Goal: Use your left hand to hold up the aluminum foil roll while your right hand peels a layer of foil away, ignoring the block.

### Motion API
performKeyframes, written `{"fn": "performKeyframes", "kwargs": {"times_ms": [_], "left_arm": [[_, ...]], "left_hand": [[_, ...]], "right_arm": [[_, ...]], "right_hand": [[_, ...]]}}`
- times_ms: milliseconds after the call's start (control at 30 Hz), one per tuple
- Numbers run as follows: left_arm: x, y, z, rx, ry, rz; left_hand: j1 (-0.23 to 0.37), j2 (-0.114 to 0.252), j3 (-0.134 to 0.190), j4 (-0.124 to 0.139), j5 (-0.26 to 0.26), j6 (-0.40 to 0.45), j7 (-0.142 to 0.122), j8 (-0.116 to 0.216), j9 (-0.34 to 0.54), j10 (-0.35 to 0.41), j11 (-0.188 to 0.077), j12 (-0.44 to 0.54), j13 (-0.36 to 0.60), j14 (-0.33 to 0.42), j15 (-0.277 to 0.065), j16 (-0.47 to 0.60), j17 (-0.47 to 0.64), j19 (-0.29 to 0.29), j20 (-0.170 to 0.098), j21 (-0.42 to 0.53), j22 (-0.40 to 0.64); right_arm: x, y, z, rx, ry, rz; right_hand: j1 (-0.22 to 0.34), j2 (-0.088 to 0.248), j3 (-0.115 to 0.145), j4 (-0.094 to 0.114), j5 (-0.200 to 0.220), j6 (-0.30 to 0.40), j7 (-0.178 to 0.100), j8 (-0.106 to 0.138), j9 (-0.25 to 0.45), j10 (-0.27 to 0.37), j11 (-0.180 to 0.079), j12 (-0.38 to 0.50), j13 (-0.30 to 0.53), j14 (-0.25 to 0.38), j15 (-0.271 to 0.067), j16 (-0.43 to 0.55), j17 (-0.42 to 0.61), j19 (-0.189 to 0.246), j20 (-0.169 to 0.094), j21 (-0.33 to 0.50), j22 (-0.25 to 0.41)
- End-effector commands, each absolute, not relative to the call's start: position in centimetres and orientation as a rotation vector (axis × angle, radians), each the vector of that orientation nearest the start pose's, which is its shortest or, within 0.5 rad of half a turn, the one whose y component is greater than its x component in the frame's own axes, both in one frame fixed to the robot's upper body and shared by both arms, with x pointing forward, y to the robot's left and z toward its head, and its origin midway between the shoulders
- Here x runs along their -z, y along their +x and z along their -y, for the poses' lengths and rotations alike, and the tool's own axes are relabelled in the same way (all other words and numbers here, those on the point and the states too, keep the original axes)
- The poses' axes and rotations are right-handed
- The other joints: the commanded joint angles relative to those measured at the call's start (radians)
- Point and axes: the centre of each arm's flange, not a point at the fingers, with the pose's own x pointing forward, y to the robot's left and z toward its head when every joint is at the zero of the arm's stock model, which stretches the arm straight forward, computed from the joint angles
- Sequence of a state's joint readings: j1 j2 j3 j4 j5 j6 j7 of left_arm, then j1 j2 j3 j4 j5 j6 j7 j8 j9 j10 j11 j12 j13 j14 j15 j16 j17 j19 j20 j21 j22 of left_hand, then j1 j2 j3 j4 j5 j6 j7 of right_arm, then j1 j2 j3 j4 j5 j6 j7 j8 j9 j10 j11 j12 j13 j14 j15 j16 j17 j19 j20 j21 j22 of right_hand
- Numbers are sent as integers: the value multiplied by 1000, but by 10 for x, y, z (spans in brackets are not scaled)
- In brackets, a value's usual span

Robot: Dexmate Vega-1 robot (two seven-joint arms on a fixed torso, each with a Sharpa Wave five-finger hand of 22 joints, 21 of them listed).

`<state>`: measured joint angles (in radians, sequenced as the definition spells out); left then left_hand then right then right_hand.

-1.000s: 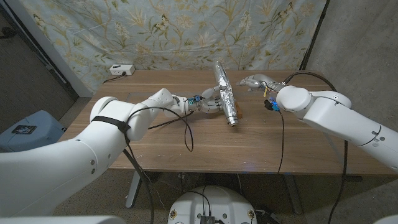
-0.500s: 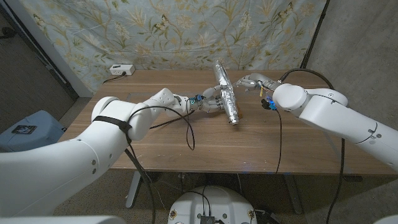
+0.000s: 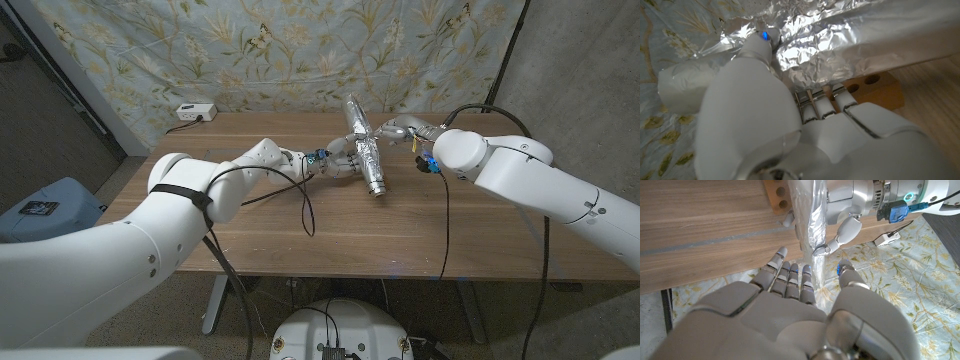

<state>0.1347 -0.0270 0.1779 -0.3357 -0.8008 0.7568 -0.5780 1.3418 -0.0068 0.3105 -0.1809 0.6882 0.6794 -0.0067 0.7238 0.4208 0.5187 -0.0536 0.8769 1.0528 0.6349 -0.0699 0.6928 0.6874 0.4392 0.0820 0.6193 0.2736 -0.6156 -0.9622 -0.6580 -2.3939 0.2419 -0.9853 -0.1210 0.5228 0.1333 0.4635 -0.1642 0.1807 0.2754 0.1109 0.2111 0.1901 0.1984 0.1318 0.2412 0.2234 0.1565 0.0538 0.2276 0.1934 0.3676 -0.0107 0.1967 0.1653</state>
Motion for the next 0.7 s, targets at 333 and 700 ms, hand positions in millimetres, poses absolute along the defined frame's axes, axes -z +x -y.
{"fn": "performKeyframes", "kwargs": {"times_ms": [333,700], "left_arm": [[-7,707,-61,934,-699,-411],[-4,702,-62,960,-707,-444]], "left_hand": [[-43,62,28,21,9,159,23,87,38,284,-35,-4,6,139,-56,3,8,-11,1,10,0],[-44,58,30,21,16,160,27,88,39,284,-37,-9,6,141,-53,-3,6,-14,2,15,-3]], "right_arm": [[-80,496,165,-92,-1023,333],[-81,500,160,-95,-1035,335]], "right_hand": [[36,1,2,-6,-2,7,2,4,7,28,8,16,16,32,0,13,9,20,2,8,5],[56,5,4,-8,0,4,0,2,9,39,2,25,26,39,-8,15,13,22,0,7,6]]}}
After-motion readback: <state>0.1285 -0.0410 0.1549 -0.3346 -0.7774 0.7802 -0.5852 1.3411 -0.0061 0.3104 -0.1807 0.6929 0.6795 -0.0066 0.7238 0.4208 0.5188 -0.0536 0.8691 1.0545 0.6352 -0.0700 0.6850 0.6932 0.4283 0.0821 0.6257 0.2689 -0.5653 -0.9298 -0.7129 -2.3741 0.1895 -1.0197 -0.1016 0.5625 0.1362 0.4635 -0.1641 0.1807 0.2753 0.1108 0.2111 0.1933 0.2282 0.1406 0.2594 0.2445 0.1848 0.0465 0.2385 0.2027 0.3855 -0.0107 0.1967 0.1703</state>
